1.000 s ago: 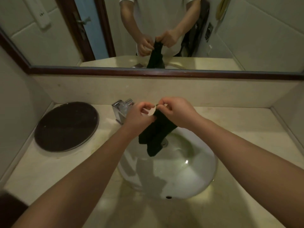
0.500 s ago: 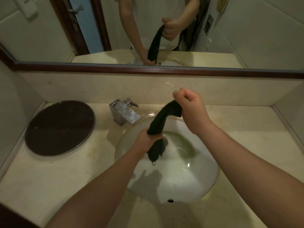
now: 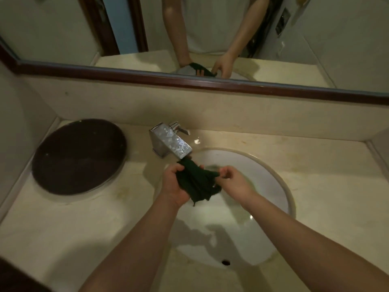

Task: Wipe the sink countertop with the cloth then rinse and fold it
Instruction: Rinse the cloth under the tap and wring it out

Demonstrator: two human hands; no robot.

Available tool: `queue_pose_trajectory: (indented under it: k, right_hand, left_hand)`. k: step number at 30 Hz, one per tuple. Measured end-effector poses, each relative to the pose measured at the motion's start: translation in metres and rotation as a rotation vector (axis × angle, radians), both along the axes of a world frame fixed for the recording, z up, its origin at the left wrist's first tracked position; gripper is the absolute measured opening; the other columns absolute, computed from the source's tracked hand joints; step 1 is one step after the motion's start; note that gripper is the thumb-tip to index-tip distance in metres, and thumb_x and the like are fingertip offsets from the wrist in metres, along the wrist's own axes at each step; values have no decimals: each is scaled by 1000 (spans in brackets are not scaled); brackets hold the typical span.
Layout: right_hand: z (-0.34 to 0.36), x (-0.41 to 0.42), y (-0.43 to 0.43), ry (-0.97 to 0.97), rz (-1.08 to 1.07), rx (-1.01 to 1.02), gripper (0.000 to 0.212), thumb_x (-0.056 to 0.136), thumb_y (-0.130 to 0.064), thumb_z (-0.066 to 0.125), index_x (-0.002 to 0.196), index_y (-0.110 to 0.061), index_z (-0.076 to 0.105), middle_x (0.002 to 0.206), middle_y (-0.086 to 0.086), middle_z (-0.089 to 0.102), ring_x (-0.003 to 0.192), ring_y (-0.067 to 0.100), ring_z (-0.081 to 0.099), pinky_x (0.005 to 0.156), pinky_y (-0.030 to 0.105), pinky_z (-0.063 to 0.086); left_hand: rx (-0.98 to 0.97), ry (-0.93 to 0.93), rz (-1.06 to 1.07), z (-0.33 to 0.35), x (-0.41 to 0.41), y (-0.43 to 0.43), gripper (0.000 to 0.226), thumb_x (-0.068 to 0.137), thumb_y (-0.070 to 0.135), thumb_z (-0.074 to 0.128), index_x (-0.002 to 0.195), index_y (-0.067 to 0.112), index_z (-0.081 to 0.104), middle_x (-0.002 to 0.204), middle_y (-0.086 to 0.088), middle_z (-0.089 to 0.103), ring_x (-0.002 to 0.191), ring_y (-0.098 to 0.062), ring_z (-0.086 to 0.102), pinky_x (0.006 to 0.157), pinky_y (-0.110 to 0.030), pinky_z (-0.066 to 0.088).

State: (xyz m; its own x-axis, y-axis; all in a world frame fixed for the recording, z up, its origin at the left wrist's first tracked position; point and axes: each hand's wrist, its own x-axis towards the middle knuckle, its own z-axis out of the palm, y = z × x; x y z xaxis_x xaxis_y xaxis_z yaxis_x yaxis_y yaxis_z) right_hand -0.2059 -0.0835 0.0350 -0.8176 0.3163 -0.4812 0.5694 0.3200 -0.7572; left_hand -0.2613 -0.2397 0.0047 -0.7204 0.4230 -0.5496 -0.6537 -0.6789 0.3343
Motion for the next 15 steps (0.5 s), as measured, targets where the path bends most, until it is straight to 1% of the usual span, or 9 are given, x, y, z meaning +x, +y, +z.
queue_pose_trajectory:
  k: [2,4,5,7,9,10,12,13,15]
  right_hand:
    - [4,-18,-1,64,-4,73,19,93,-20,56,108,-10,59,92,2,63,72,8,57,55,10,42]
    - [10,-44,-10,138,-3,27,18,92,-20,56,109,-13,60,98,5,65,79,14,64,66,17,49]
    - [13,-60,-15,173,9,-5,18,92,-20,57,109,-14,59,99,6,66,77,15,66,68,21,51]
    - [21,-91,-26,237,45,-11,20,92,-25,59,109,-14,57,91,9,68,64,13,65,61,25,51]
    - [23,-119,-36,264,81,38,26,91,-30,60,112,-15,58,87,11,69,59,14,63,60,31,53]
    - [21,-130,-39,263,120,93,29,91,-32,60,115,-16,58,84,10,69,59,14,63,62,32,53]
    - [15,-143,-44,265,238,291,27,94,-30,57,117,-16,61,81,6,68,60,13,61,61,27,50]
    - [13,-146,-45,280,299,410,25,95,-27,55,116,-16,63,83,7,69,64,15,61,60,26,46]
    - [12,-149,-46,318,404,620,24,97,-22,50,114,-14,65,94,11,71,81,25,64,66,29,44]
  left_hand:
    - [-33,-67,10,-15,0,-8,28,70,16,51,93,6,62,87,-16,62,87,-33,62,85,-45,49]
    - [-32,-123,41,-24,-3,-13,29,73,17,51,95,4,63,92,-16,64,93,-34,62,86,-46,48]
    - [-28,-135,51,-26,-5,-14,30,75,17,51,99,3,63,95,-16,65,97,-35,61,87,-46,48]
    - [-28,-139,44,-27,-13,-12,31,79,18,51,104,4,63,97,-17,66,100,-36,61,91,-47,47]
    - [-25,-123,23,-27,-20,-10,32,78,18,52,105,6,64,96,-16,65,96,-35,63,93,-46,47]
    - [-15,-111,17,-26,-24,-9,32,77,18,52,104,6,64,94,-16,65,91,-35,64,93,-46,47]
    - [0,-95,9,-25,-33,-8,35,74,16,56,105,5,66,90,-16,67,81,-32,69,94,-45,48]
    - [3,-72,-1,-25,-37,-7,39,70,16,62,108,5,67,91,-16,68,82,-31,69,95,-45,49]
    - [11,-25,-20,-25,-43,-6,57,56,19,78,110,6,67,101,-15,68,98,-32,63,101,-46,46]
